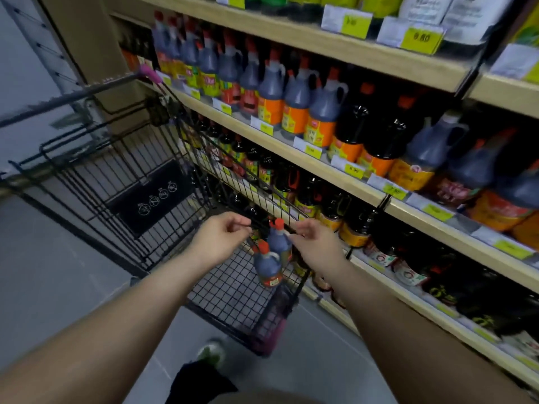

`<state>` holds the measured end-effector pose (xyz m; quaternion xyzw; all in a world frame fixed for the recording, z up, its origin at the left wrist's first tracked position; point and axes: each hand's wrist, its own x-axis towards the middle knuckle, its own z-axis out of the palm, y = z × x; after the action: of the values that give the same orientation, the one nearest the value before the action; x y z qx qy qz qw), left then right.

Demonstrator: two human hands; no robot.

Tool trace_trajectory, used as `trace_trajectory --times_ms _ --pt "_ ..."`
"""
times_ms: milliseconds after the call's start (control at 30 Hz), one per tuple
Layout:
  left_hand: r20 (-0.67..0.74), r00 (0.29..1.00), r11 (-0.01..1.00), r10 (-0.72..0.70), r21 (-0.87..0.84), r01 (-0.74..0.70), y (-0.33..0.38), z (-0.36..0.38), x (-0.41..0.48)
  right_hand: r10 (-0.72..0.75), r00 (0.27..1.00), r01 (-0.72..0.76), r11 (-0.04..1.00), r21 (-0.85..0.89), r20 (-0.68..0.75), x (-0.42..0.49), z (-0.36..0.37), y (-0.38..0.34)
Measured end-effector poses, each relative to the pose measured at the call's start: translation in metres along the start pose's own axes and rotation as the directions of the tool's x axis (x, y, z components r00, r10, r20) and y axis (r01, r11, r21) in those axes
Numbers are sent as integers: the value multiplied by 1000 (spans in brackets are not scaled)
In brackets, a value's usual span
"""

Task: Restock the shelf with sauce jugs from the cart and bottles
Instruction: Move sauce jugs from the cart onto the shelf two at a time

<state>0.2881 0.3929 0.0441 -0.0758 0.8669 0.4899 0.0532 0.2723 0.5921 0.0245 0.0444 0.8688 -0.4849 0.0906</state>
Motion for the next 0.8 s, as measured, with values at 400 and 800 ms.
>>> trace_trajectory --times_ms 400,800 --pt "422 906 986 12 147 -82 -65 -22 159 355 932 -362 925 -116 -80 75 89 4" --pt "593 804 972 -45 212 -102 -122 -6 207 496 866 -494 824 -276 -68 114 173 70"
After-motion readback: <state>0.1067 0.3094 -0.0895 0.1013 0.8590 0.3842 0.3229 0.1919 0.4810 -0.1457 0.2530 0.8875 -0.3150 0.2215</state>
